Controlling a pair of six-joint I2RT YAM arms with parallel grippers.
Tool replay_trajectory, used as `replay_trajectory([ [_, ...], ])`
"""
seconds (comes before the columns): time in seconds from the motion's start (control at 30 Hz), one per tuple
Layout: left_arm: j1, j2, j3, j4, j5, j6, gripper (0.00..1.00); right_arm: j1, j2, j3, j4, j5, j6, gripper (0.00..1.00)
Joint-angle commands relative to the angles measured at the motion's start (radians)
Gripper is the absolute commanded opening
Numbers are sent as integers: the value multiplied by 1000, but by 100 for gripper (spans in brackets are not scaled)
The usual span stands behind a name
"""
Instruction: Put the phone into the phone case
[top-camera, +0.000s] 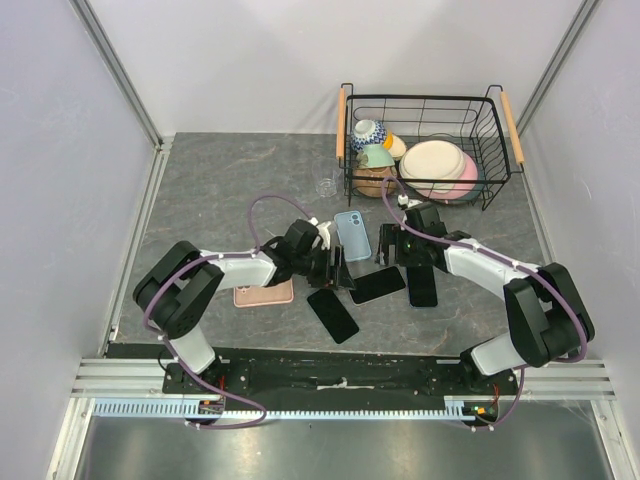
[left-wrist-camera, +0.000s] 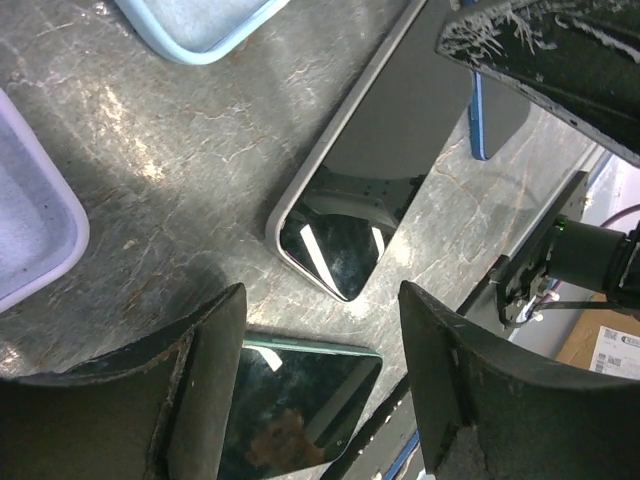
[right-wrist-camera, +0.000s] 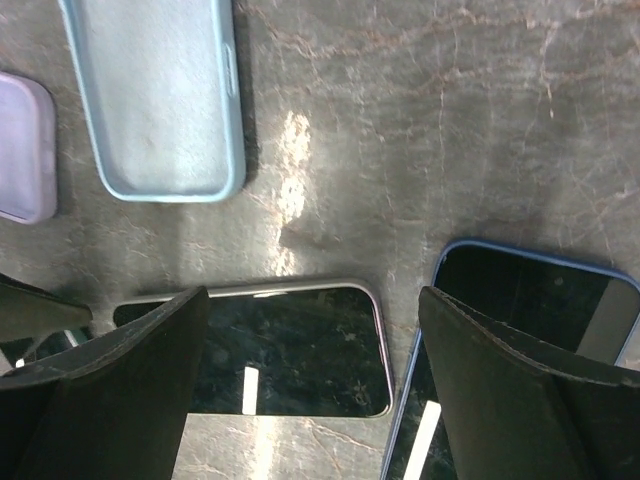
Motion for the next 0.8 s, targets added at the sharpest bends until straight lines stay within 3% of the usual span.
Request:
replay_trajectory([
  [0.0, -24, 31, 49, -35, -11, -45, 69, 9, -16, -24, -30, 31, 10, 93],
  [0.33, -61, 137, 70, -50, -35, -97, 69, 20, 2, -69, -100, 63, 44, 93],
  [0.53, -66, 220, 61, 83, -18, -175, 68, 20, 16, -104, -92, 35, 64, 94],
  [0.77, -60, 283, 136, 72, -67, -177, 68, 23, 85, -109, -98, -41, 44, 86],
])
